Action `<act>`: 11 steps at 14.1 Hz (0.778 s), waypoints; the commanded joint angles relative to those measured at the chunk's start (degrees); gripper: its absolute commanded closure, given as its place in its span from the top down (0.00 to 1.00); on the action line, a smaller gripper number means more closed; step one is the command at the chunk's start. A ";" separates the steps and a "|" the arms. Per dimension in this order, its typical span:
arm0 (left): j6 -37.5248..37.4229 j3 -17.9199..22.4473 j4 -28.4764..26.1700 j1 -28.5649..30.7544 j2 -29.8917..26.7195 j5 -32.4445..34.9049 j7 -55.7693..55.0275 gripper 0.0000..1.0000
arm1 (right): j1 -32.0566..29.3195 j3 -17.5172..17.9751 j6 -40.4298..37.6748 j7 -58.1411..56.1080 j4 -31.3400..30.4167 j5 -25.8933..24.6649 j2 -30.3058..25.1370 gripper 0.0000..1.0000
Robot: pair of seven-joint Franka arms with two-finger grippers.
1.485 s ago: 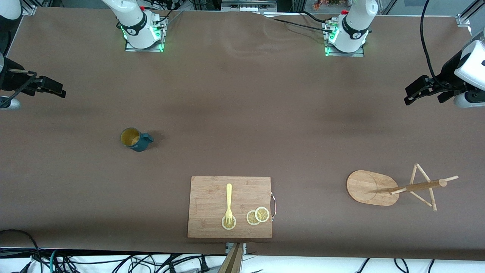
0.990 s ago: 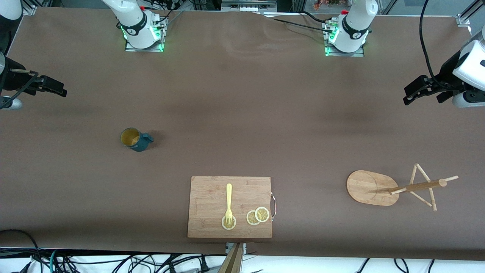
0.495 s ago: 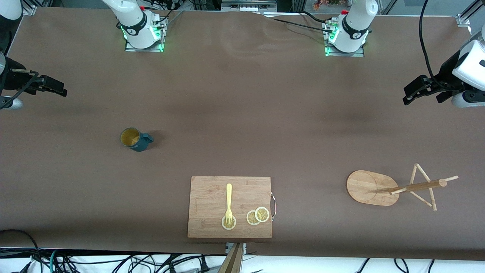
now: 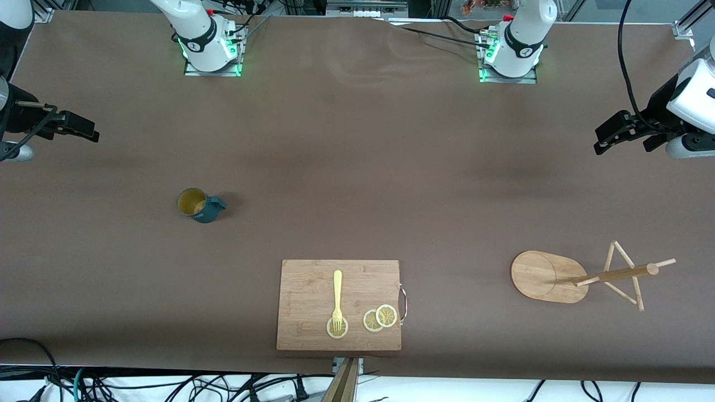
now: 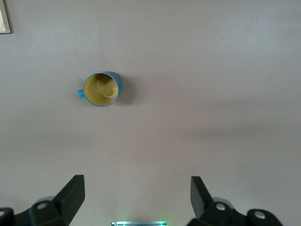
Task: Pass cup and hang on rack
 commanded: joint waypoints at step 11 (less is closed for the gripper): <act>-0.51 -0.13 1.40 -0.34 0.42 1.43 0.35 1.00 | 0.54 0.29 -0.77 -0.68 2.36 -0.43 2.19 0.99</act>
